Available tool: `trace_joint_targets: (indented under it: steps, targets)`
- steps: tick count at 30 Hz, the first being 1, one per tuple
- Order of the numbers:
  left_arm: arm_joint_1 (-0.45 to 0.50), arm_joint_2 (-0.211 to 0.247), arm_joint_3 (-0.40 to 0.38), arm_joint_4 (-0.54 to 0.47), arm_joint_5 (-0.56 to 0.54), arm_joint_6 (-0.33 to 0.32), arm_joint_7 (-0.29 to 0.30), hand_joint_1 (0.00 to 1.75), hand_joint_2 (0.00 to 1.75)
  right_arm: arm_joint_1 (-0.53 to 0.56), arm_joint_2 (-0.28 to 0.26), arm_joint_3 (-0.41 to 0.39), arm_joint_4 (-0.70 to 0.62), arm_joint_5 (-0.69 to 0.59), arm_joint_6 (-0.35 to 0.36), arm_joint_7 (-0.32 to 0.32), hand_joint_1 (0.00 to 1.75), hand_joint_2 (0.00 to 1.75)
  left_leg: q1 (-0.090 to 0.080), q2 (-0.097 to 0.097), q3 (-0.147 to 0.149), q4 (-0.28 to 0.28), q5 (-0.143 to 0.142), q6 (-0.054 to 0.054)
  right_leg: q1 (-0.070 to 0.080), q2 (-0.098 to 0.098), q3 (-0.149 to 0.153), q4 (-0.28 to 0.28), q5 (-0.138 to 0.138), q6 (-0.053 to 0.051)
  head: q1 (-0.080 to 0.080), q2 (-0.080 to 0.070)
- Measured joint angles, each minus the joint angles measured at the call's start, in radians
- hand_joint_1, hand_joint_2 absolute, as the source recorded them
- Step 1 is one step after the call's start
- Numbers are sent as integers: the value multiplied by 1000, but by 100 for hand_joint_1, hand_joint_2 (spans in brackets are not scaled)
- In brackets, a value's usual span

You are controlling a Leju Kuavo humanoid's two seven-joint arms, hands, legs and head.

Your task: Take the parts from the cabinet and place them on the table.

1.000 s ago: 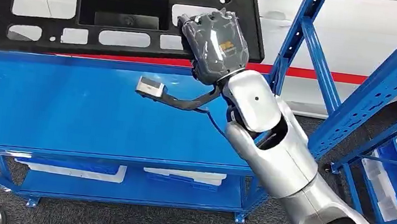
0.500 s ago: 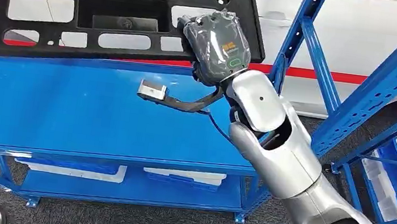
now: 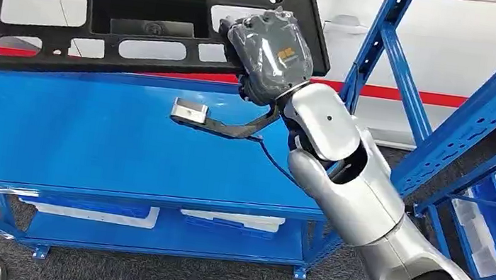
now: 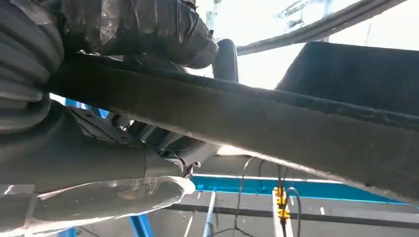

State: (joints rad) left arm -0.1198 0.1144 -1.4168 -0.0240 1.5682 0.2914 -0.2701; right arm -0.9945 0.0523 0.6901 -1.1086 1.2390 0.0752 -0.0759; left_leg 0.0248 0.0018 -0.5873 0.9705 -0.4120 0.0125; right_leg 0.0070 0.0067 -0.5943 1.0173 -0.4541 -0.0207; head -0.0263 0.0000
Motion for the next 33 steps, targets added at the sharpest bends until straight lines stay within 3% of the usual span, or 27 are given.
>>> trace_joint_targets:
  steps: [1,3,4,5,6,7,9,10,14,15,16,17,19,20,21,22,24,25,26,29,30,31,33]
  targets:
    - [-1,0,0,0,0,-2,0,0,175,-5,-2,0,0,0,0,0,175,175,0,1,1,-3,2,4,0,0,-21,45,-34,5,1,0]
    - [0,2,0,0,-2,-3,3,0,175,-5,-9,0,1,0,0,0,175,175,0,3,0,-3,2,6,-10,0,-95,203,-112,14,0,0]
    - [0,2,0,0,-2,-3,5,0,175,-3,-12,0,3,0,1,0,175,175,0,3,0,-2,2,6,-16,-1,-131,272,-135,19,1,0]
    - [1,2,0,0,-2,-3,6,0,175,0,-15,1,4,0,2,0,175,175,0,3,-1,-2,1,5,-22,-1,-149,304,-134,23,0,0]
    - [2,2,0,0,-2,-3,6,0,175,1,-18,2,6,0,3,0,175,175,3,2,0,-1,0,3,-28,-1,-139,279,-107,27,1,0]
    - [2,2,0,0,-2,-4,6,0,175,1,-20,2,6,0,3,0,175,175,5,2,0,1,-2,1,-32,-2,-109,215,-66,30,1,0]
    - [2,2,0,0,-2,-4,6,0,175,-2,-21,2,6,0,3,0,175,175,10,1,1,11,-9,-11,-40,-5,-14,23,21,34,1,0]
    - [2,3,0,0,-2,-4,6,0,175,-3,-22,2,6,0,3,0,175,175,9,1,-3,14,-11,-20,-29,-2,-3,3,3,34,1,0]
    - [2,1,0,0,-2,-5,6,0,175,-4,-24,3,6,0,3,0,175,175,16,0,2,5,-6,-48,-13,2,-3,-8,13,7,0,0]
    - [1,1,0,0,-2,-5,6,0,175,-7,-24,3,5,0,3,0,175,175,22,1,-4,8,-16,-51,-28,1,8,-26,22,-8,-1,0]
    - [1,1,0,0,-2,-5,6,0,175,-11,-23,3,5,0,3,0,175,175,18,0,-14,40,-41,-48,-23,0,11,-32,24,-17,0,0]
    - [1,1,0,0,-2,-5,7,0,175,-15,-22,3,5,0,3,0,175,175,18,0,-46,112,-80,-45,-22,-3,12,-32,24,-26,-2,0]
    - [1,1,0,0,-1,-4,16,0,175,-14,-22,4,6,0,3,0,175,175,17,-2,-128,282,-148,-48,-16,-6,13,-30,22,-29,-1,0]
    - [2,1,0,0,0,-1,20,0,175,-14,-22,6,6,0,3,0,175,175,17,-1,-153,330,-154,-48,-13,-6,12,-27,21,-29,-2,0]
    - [2,2,0,0,0,3,26,0,175,-13,-22,9,7,0,3,0,175,175,17,-1,-151,322,-136,-48,-12,-5,13,-26,19,-28,-1,0]
    - [3,3,0,0,0,7,33,0,175,-13,-23,12,8,0,3,0,175,175,17,-1,-125,267,-99,-48,-13,-4,14,-25,18,-26,-1,0]
    - [4,8,0,0,0,23,44,0,175,-17,-23,13,8,0,3,0,175,175,21,0,-42,100,-15,-52,-17,0,15,-10,7,-14,-1,0]
    - [5,9,0,0,0,33,52,0,175,-18,-25,14,8,0,3,0,175,175,23,-2,-19,58,-30,-62,-14,2,9,-1,-1,-5,-1,0]
    - [7,11,0,0,0,37,57,0,175,-25,-27,14,9,-1,3,1,175,175,21,-9,-21,48,-29,-52,-3,6,-6,23,-6,0,-1,0]
    - [11,28,0,0,0,39,62,0,175,-23,-37,16,11,-3,2,2,175,175,11,-10,-32,64,-31,-33,-11,5,-11,21,-4,5,0,0]
    - [13,35,-1,1,0,38,63,0,175,-23,-42,16,11,-4,1,2,175,175,12,-9,-31,63,-27,-23,-15,5,-13,27,-13,11,0,0]
    - [14,38,-1,1,0,38,63,0,175,-24,-46,16,12,-5,1,2,175,175,10,-7,-31,63,-22,-16,-17,2,-20,52,-38,13,-1,0]
    - [14,50,-1,5,0,37,66,0,175,-24,-56,16,13,-9,0,2,175,175,6,-7,-33,61,-19,-10,-17,-2,-75,185,-121,16,-1,0]
